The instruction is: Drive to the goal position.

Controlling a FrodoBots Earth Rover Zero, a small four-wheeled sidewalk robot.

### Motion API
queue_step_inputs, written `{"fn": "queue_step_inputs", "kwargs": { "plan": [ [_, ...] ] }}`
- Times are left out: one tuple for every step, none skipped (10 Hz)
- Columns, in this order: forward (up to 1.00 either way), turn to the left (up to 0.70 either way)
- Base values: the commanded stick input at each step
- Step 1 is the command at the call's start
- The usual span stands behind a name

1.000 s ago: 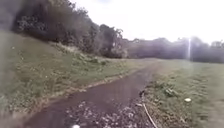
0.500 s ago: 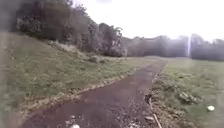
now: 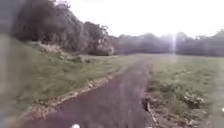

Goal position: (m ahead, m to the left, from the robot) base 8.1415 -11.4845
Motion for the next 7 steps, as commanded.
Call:
{"fn": "queue_step_inputs", "kwargs": {
  "plan": [
    [0.85, 0.00],
    [0.85, 0.00],
    [0.85, 0.00],
    [0.85, 0.00],
    [0.85, 0.00],
    [0.85, 0.00],
    [0.85, 0.00]
  ]
}}
